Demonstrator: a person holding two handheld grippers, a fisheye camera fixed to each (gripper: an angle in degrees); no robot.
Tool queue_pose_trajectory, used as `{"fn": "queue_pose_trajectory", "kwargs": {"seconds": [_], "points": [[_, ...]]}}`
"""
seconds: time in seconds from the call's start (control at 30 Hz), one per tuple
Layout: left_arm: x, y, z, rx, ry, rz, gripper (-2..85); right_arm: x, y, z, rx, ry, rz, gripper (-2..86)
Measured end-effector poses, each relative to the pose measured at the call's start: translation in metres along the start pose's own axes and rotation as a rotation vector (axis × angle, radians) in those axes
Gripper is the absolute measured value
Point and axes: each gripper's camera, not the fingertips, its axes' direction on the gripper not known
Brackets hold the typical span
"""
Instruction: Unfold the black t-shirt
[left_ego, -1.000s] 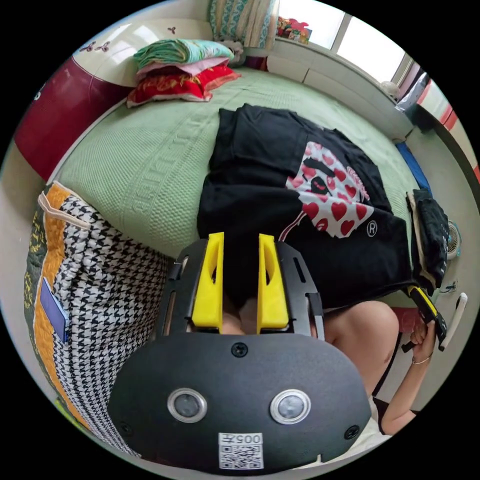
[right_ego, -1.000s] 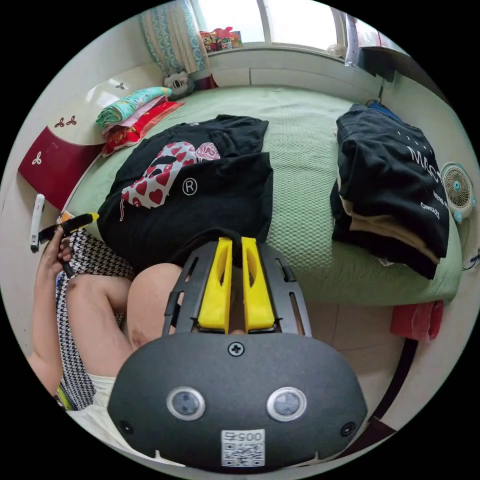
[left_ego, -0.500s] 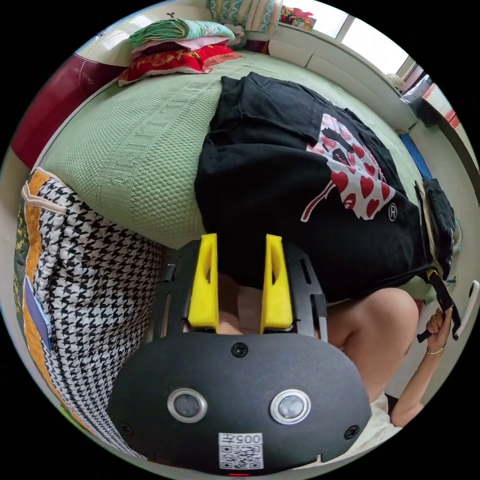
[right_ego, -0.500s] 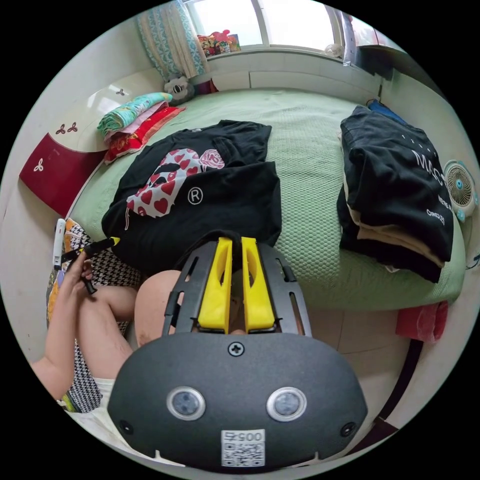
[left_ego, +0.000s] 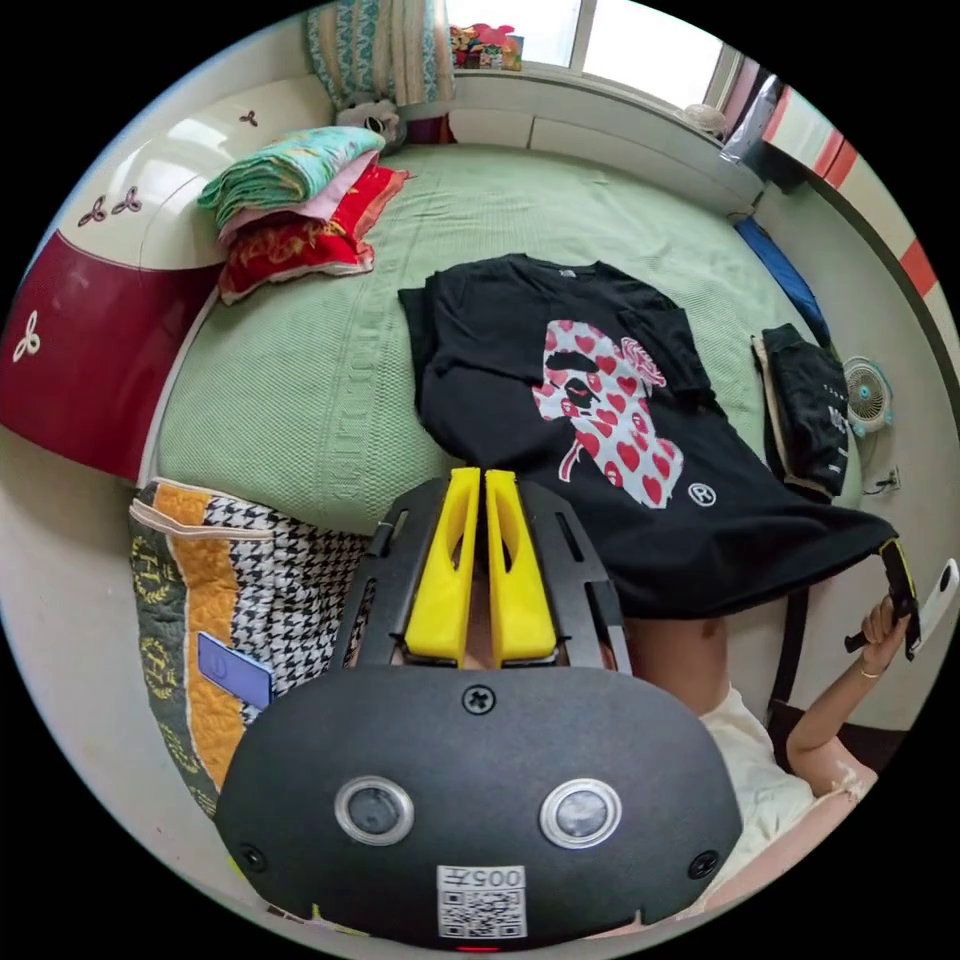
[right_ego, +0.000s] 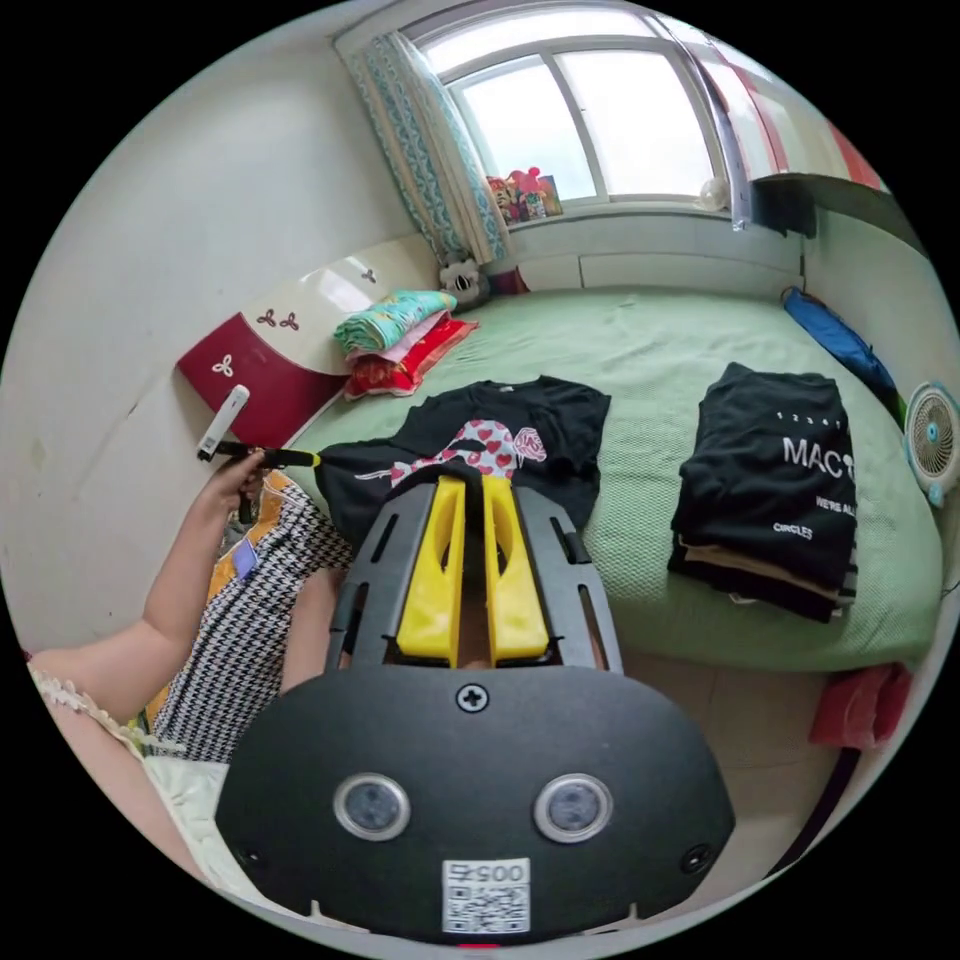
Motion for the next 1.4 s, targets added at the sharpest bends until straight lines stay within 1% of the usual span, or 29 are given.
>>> {"fn": "queue_pose_trajectory", "kwargs": {"seconds": [0.1,0.17,0.27,0.33,0.4,0.43,0.47,0.53,0.6,0.63,0.77,0.83,0.93,1.03,1.17,1.27,1.33,1.4], "points": [[0.008,0.002,-0.010,-0.024,0.012,0.055,1.1,0.009,0.014,-0.016,-0.042,-0.077,0.026,-0.9],[0.009,0.006,-0.001,-0.049,0.021,0.074,1.6,0.015,0.026,-0.019,-0.076,-0.076,0.044,-0.9],[0.004,0.015,0.034,-0.107,-0.008,0.061,3.6,0.027,0.046,-0.007,-0.195,-0.045,0.058,0.0],[-0.002,0.022,0.062,-0.147,-0.050,0.023,5.3,0.040,0.059,0.017,-0.352,0.025,0.051,3.0],[-0.010,0.026,0.092,-0.170,-0.028,-0.037,6.6,0.051,0.059,0.032,-0.390,0.090,0.064,4.9],[-0.011,0.025,0.096,-0.157,-0.013,-0.047,6.9,0.055,0.050,0.041,-0.388,0.110,0.067,5.9],[-0.009,0.022,0.100,-0.105,0.010,-0.061,7.3,0.055,0.044,0.046,-0.379,0.113,0.054,6.4],[0.001,0.010,0.101,-0.017,0.022,-0.040,7.8,0.045,0.005,0.070,-0.300,0.149,-0.053,8.7],[0.022,-0.012,0.099,0.092,-0.010,0.017,8.9,0.029,-0.029,0.099,-0.228,0.172,-0.155,9.9],[0.029,-0.019,0.100,0.114,-0.015,0.036,9.5,0.020,-0.052,0.122,-0.172,0.175,-0.206,10.2],[0.065,-0.063,0.117,0.182,-0.001,0.119,13.0,0.001,-0.115,0.209,-0.115,0.206,-0.296,10.2],[0.078,-0.079,0.126,0.199,-0.015,0.154,13.6,0.003,-0.148,0.271,-0.175,0.227,-0.288,10.4],[0.092,-0.104,0.147,0.179,-0.030,0.185,14.5,0.010,-0.172,0.330,-0.270,0.265,-0.253,11.3],[0.101,-0.120,0.167,0.157,-0.030,0.196,14.9,0.016,-0.182,0.368,-0.325,0.302,-0.249,11.1],[0.109,-0.127,0.189,0.114,-0.038,0.184,14.2,0.021,-0.186,0.398,-0.382,0.355,-0.247,9.1],[0.116,-0.123,0.192,0.145,-0.070,0.195,14.0,0.024,-0.188,0.405,-0.379,0.324,-0.241,6.3],[0.119,-0.124,0.193,0.141,-0.077,0.199,14.0,0.029,-0.198,0.404,-0.382,0.339,-0.191,0.6],[0.119,-0.127,0.193,0.114,-0.058,0.190,13.9,0.034,-0.209,0.400,-0.393,0.323,-0.182,-0.8]]}}
